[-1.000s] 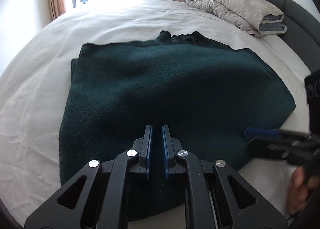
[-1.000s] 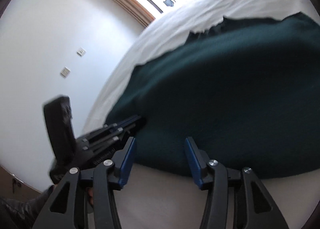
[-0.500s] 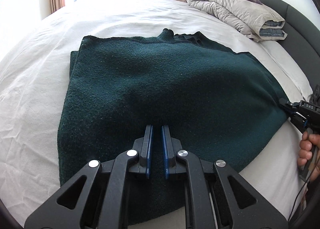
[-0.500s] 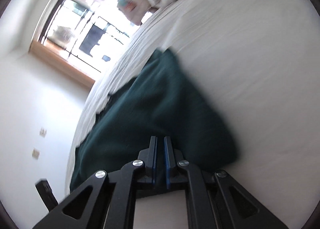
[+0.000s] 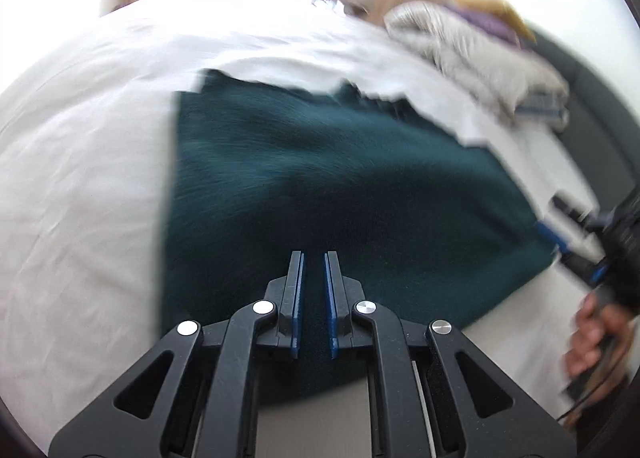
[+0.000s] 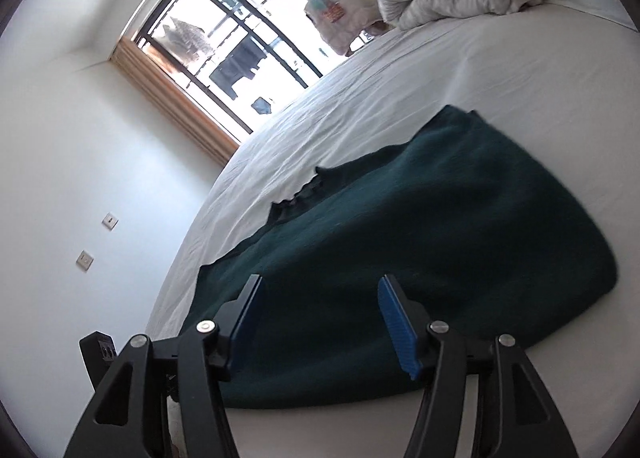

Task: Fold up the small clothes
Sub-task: 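Grasp the folded sweater edge with the left gripper and lift it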

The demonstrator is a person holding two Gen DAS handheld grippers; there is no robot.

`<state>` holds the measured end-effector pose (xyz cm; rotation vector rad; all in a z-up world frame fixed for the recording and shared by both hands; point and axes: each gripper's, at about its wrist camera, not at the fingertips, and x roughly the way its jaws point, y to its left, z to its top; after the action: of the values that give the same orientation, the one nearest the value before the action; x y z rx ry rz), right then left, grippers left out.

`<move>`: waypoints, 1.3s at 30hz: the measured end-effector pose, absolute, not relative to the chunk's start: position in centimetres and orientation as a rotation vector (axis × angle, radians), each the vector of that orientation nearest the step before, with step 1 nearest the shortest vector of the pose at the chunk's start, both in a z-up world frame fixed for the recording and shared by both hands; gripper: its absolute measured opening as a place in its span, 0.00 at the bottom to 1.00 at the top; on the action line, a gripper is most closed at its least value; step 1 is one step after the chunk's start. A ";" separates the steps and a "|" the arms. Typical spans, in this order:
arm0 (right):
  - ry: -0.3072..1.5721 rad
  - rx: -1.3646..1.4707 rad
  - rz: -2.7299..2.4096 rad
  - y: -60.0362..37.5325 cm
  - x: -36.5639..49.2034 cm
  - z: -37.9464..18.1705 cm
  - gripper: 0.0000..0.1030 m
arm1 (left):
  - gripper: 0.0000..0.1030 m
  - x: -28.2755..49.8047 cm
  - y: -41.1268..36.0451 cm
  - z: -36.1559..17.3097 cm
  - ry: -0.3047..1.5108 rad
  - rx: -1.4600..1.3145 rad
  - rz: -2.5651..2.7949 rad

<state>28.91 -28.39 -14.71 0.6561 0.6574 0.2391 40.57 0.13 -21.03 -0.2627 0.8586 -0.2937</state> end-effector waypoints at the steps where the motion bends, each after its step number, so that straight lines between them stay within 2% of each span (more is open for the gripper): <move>1: 0.665 0.647 0.262 -27.5 29.1 -14.9 0.60 | 0.13 40.0 1.4 -20.7 0.840 -0.303 -0.279; 4: 0.683 0.617 0.317 -25.0 29.4 -14.5 0.60 | 0.43 38.8 5.9 -20.1 0.801 -0.463 -0.240; 5: 0.689 0.611 0.329 -24.5 29.5 -14.4 0.60 | 0.68 38.7 6.8 -19.9 0.793 -0.493 -0.219; 6: 0.694 0.607 0.339 -24.1 29.4 -14.5 0.60 | 0.75 38.7 8.1 -19.7 0.771 -0.539 -0.196; 11: 0.724 0.599 0.385 -22.5 30.2 -14.1 0.60 | 0.74 41.2 9.8 -21.7 0.883 -0.784 -0.333; 14: 0.733 0.589 0.399 -21.9 30.4 -14.2 0.60 | 0.74 43.1 9.1 -22.9 0.962 -0.826 -0.374; 17: 0.741 0.592 0.417 -21.4 30.8 -14.5 0.60 | 0.69 44.3 9.4 -24.0 0.981 -0.913 -0.378; 19: 0.747 0.596 0.429 -21.1 31.0 -14.8 0.60 | 0.61 45.1 9.3 -24.8 1.008 -0.947 -0.389; 21: 0.754 0.594 0.434 -20.9 31.3 -14.9 0.60 | 0.46 45.9 9.0 -25.5 1.047 -0.957 -0.385; 26: 0.768 0.596 0.453 -19.9 32.4 -15.1 0.60 | 0.41 47.9 8.5 -26.9 1.082 -1.009 -0.413; 29: 0.789 0.591 0.464 -19.2 33.6 -15.3 0.60 | 0.30 48.5 8.1 -27.6 1.094 -1.018 -0.414; 30: 0.801 0.589 0.461 -19.0 34.1 -15.4 0.60 | 0.21 48.4 8.3 -27.9 1.094 -1.019 -0.412; 33: 0.832 0.602 0.468 -18.6 35.7 -16.0 0.60 | 0.15 48.4 8.4 -28.2 1.089 -1.014 -0.406; 39: 0.921 0.550 0.459 -17.7 37.8 -17.5 0.60 | 0.14 48.5 6.6 -25.7 1.046 -0.916 -0.357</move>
<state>37.84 -17.73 -17.47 0.5504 0.9207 0.4592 48.45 6.57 -25.72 -0.9159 1.0456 -0.3566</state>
